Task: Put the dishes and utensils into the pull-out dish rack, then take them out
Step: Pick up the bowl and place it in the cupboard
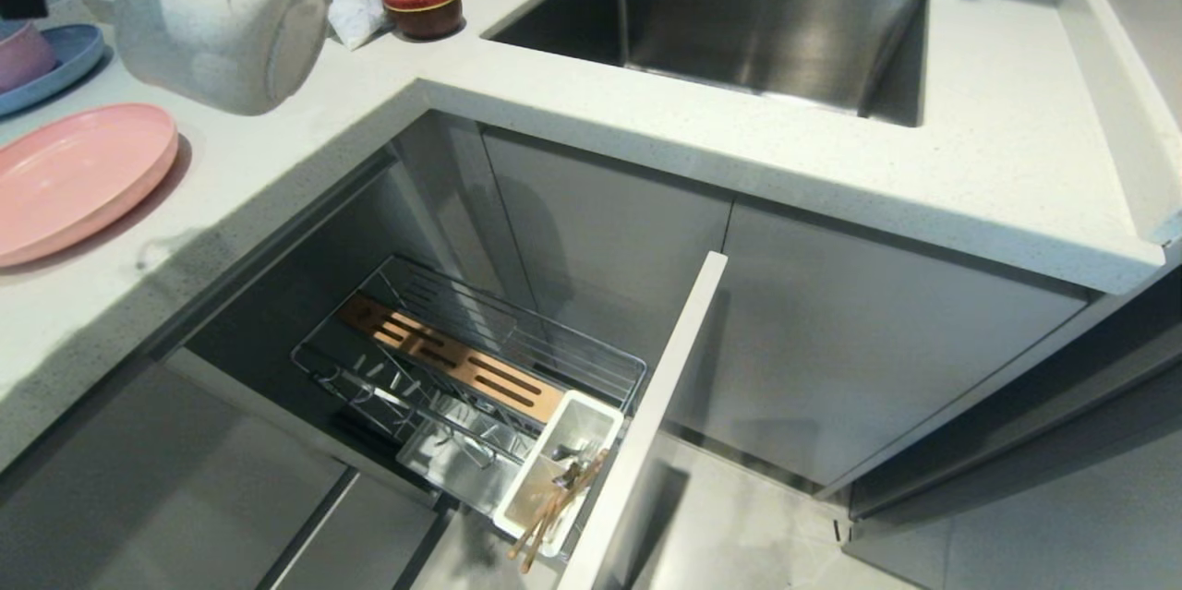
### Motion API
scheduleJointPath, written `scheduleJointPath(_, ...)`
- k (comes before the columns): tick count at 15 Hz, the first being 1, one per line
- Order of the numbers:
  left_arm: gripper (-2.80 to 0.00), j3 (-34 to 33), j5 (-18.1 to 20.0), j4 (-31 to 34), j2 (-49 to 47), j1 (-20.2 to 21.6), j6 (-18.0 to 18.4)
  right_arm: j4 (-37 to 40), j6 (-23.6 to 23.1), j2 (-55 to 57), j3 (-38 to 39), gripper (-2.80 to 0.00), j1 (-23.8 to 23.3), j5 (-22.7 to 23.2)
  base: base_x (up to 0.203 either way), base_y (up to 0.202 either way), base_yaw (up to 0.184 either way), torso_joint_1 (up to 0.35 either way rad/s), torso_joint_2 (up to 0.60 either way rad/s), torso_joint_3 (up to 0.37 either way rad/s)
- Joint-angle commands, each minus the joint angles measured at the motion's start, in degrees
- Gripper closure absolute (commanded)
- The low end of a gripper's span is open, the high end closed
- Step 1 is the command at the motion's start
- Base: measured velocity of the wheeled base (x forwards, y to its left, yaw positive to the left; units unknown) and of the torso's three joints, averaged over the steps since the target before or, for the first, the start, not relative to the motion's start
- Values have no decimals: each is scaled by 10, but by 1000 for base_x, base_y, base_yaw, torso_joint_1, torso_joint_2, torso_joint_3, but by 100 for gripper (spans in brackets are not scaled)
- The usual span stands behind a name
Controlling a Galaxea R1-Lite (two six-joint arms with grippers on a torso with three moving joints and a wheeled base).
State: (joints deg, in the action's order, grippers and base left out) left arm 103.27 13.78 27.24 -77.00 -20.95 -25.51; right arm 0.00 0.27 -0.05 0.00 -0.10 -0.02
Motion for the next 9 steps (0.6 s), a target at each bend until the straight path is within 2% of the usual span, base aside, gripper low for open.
scheduleJointPath(1,0,-29,1,10,33,-35,0,0,0,-2,1,0,0,0,0,0,0,0,0,0)
scheduleJointPath(7,0,-233,13,10,64,-54,9,0,0,-2,1,0,0,-1,0,0,0,0,0,0)
scheduleJointPath(9,0,-272,42,10,64,-58,11,0,0,-2,1,0,0,0,0,0,0,0,0,0)
